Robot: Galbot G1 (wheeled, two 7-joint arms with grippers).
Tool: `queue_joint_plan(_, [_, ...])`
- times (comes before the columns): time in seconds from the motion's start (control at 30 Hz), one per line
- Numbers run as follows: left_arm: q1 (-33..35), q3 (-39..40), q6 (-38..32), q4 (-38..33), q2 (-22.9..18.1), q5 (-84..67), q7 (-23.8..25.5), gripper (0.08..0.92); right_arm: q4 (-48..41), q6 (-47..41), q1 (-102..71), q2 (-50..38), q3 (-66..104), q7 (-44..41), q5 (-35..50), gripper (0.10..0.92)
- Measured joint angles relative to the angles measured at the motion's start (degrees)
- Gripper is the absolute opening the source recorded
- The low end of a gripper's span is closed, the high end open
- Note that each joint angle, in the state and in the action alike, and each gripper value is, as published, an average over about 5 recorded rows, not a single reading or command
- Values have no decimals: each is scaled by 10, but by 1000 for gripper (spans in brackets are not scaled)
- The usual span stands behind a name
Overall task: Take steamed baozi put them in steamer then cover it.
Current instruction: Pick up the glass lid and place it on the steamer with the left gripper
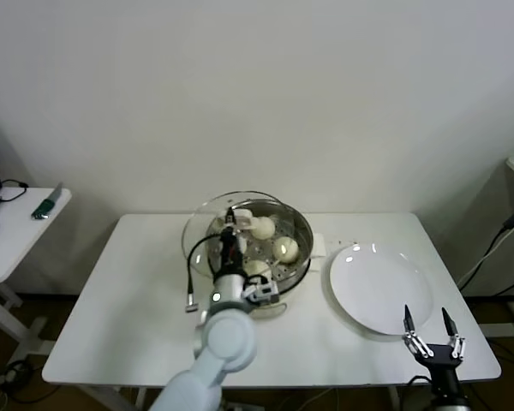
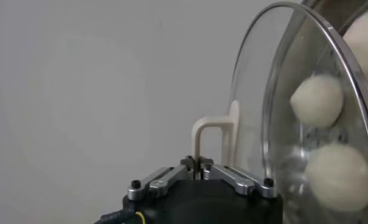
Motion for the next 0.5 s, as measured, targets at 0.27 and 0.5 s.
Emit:
queue_joint_plan(0.27, [-4,20,0,39,-61,44,2,131,-4,8,-6,-11,3,0,12,823])
queue_joint_plan(0.5, [-11,28,0,73,-94,64,-5,131,-5,13,-8,-15,4,0,20,823])
